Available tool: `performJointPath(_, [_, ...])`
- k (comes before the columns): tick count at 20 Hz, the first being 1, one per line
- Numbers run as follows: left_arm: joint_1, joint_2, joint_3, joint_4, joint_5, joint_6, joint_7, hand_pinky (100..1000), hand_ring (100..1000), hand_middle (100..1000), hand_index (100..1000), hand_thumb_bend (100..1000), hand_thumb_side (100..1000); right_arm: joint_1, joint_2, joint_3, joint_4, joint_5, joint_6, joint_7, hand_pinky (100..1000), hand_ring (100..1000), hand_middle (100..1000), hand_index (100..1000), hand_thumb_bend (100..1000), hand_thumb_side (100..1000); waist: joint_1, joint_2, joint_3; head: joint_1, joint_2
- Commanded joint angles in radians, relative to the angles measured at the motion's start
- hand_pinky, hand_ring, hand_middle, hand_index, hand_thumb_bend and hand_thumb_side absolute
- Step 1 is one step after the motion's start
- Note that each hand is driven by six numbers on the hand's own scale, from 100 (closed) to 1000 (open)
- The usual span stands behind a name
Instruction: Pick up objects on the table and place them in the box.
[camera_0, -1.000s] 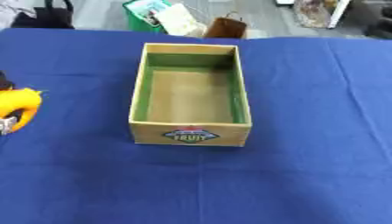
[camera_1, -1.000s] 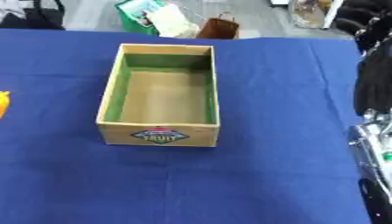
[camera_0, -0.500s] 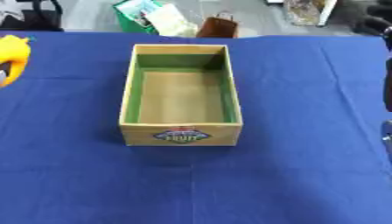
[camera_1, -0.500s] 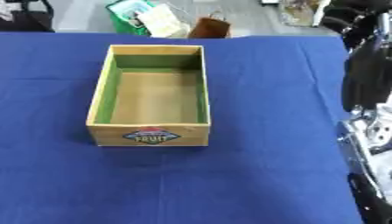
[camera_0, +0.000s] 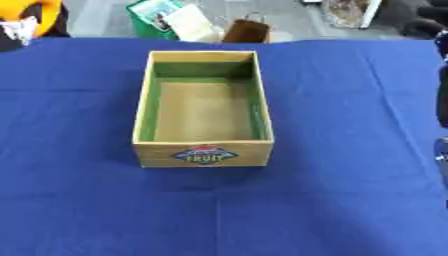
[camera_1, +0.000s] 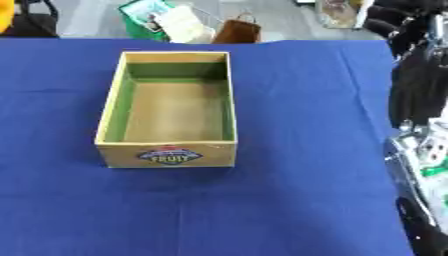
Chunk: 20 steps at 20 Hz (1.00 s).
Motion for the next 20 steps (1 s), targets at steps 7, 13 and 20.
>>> performJointPath(7, [-0.138, -0.197, -0.002, 0.142, -0.085, -0.052, 0.106, 242, 405, 402, 555, 100, 415, -0.028, -0.002, 0.007, -0.014, -0.021, -0.002, 0.015, 756, 737, 679, 790, 100, 1000, -0.006, -0.019, -0.012, 0.035, -0.027])
performJointPath(13, [-0.185, -0.340, -0.032, 0.284, -0.173, -0.094, 0.140, 242, 410, 410, 557, 100, 398, -0.039, 0.006, 0.013, -0.014, -0.029, -0.001, 0.022, 756, 737, 679, 790, 100, 1000, -0.007, -0.017, -0.021, 0.057, -0.035])
performJointPath(20, [-0.193, -0.490, -0.033, 0.449, -0.413, -0.120, 0.210, 244, 413, 417, 563, 100, 374, -0.047, 0.009, 0.019, -0.014, -0.035, 0.000, 0.028, 756, 737, 679, 790, 100, 1000, 0.001, -0.015, -0.025, 0.073, -0.030])
